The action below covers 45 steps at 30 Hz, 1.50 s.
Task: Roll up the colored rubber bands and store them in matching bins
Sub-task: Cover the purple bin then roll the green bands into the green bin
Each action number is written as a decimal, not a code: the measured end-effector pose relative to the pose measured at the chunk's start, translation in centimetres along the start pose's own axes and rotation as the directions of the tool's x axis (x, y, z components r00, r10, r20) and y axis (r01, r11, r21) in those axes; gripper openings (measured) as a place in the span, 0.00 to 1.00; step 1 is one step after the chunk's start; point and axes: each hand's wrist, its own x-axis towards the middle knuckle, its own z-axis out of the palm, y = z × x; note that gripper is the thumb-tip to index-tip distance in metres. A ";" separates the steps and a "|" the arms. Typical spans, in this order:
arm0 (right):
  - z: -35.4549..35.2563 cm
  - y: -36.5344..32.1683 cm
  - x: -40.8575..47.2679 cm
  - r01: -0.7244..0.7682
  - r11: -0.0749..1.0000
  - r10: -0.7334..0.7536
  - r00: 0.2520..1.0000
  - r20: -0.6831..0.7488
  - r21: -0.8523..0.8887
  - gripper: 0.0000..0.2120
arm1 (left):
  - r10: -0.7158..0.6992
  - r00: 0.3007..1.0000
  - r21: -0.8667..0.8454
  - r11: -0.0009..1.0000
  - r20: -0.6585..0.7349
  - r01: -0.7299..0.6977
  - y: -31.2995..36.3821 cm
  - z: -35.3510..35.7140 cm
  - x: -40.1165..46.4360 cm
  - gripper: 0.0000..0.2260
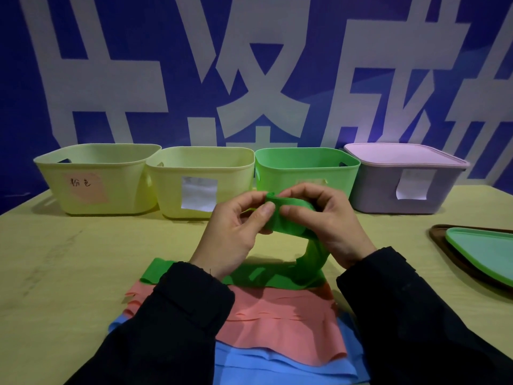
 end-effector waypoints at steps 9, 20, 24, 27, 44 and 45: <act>-0.4 -0.1 0.2 0.009 0.999 -0.013 0.995 -0.096 -0.043 0.05 | 0.009 0.999 -0.130 0.991 -0.044 -0.014 0.4 0.0 0.1 0.13; -0.2 0.5 0.2 0.002 0.998 -0.004 1.000 -0.026 -0.058 0.02 | 0.030 0.998 -0.118 0.992 -0.061 -0.037 0.0 0.1 0.2 0.12; -0.6 1.1 0.3 -0.039 0.984 0.034 0.999 -0.029 -0.176 0.04 | 0.008 0.998 -0.122 0.992 -0.058 -0.015 -0.2 0.1 0.2 0.13; -0.4 1.3 0.3 -0.030 0.970 0.023 0.999 -0.029 -0.242 0.07 | 0.010 0.998 -0.102 0.995 -0.065 -0.016 0.1 0.1 0.2 0.10; -1.0 0.8 0.2 -0.064 0.972 0.064 0.998 -0.007 -0.224 0.08 | 0.051 0.994 -0.111 0.992 -0.097 -0.061 0.3 0.1 0.1 0.10; -1.0 0.9 0.2 -0.066 0.974 0.066 0.998 -0.008 -0.217 0.08 | 0.046 0.993 -0.105 0.993 -0.110 -0.057 0.3 0.1 0.2 0.11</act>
